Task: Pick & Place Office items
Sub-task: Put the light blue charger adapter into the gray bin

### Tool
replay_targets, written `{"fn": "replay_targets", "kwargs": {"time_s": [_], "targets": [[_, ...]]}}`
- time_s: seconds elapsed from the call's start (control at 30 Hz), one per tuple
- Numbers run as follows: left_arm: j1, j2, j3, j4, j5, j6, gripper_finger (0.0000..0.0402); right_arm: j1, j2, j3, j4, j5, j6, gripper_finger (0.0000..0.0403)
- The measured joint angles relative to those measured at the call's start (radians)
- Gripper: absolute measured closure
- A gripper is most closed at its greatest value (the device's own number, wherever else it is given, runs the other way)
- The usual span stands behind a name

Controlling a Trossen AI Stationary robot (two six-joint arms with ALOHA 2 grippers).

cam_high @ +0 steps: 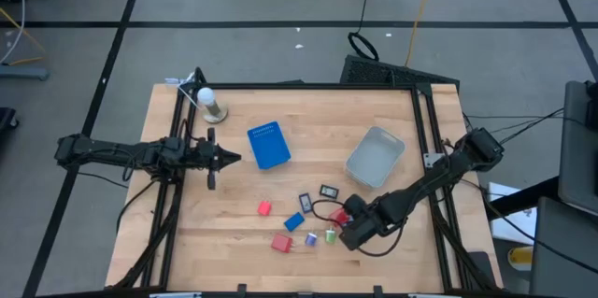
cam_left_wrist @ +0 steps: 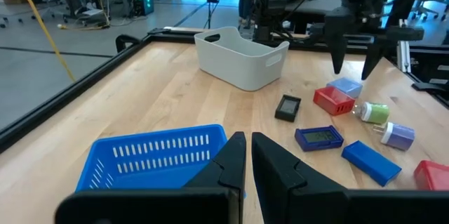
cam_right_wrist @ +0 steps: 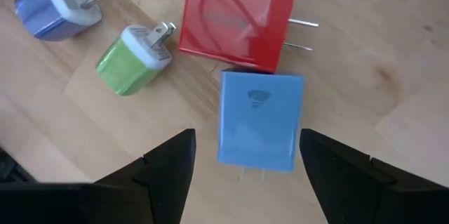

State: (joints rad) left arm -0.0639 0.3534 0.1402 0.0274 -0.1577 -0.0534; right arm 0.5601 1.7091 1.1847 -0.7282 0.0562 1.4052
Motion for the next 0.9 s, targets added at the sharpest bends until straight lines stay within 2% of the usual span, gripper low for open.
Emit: {"fn": "replay_targets", "kwargs": {"time_s": [0.27,0.7,0.9], "targets": [[0.000,0.000,0.000,-0.002,0.001,-0.017,0.0376,-0.019,0.071,0.000,0.011,-0.009,-0.071,0.0151],[0.000,0.000,0.000,-0.003,0.001,-0.031,0.0376,-0.029,0.094,0.000,0.006,-0.012,-0.135,0.0152],[0.000,0.000,0.000,-0.002,0.001,-0.030,0.0376,-0.034,0.114,0.002,-0.018,-0.053,-0.113,0.0196]]}}
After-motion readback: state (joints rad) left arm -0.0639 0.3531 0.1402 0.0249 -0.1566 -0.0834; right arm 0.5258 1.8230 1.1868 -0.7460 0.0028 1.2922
